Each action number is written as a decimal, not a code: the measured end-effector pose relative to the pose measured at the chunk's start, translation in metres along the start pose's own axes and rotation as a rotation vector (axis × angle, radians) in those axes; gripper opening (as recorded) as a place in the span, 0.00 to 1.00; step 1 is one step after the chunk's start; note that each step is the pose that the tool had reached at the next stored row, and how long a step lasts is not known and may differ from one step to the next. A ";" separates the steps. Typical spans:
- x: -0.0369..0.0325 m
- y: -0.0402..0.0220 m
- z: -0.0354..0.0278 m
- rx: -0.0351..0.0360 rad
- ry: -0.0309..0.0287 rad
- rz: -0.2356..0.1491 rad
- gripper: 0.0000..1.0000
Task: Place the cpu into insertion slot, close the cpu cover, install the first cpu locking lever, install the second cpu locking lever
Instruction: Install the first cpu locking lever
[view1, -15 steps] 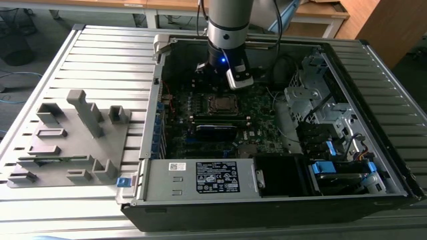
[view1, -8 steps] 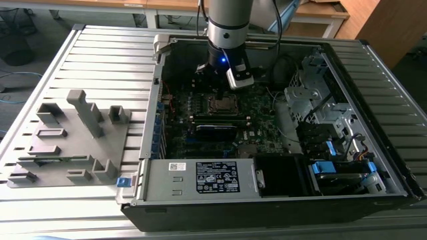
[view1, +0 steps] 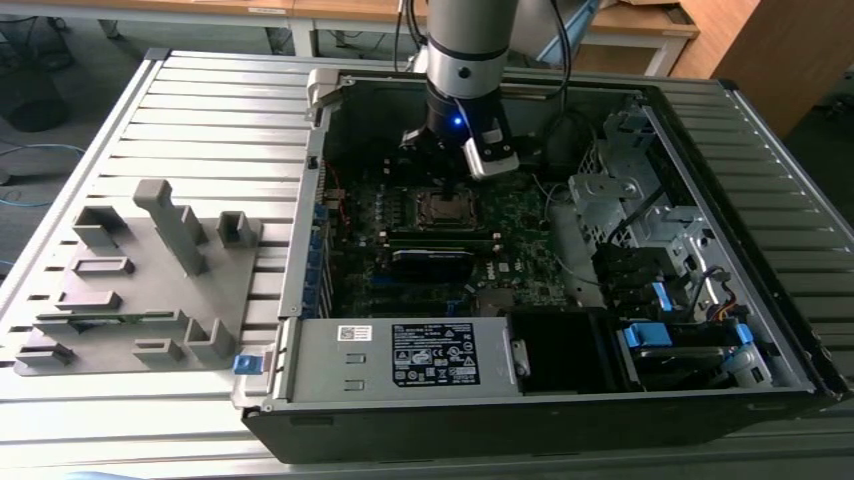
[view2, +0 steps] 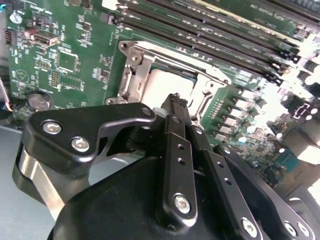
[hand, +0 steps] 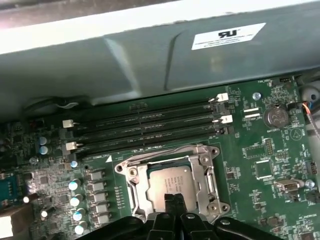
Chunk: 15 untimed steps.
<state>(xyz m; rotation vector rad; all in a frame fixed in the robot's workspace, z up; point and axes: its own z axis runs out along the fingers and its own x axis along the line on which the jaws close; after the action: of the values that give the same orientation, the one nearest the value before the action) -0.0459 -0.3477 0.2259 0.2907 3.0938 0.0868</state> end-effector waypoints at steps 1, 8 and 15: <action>-0.0006 0.0001 0.0001 0.0000 0.0006 -0.009 0.11; -0.0015 0.0003 0.0008 0.0023 0.0031 -0.063 0.11; -0.0017 0.0006 -0.0041 0.0022 0.0030 -0.063 0.11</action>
<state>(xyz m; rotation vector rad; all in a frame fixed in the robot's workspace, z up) -0.0443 -0.3477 0.2301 0.1934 3.1029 0.0823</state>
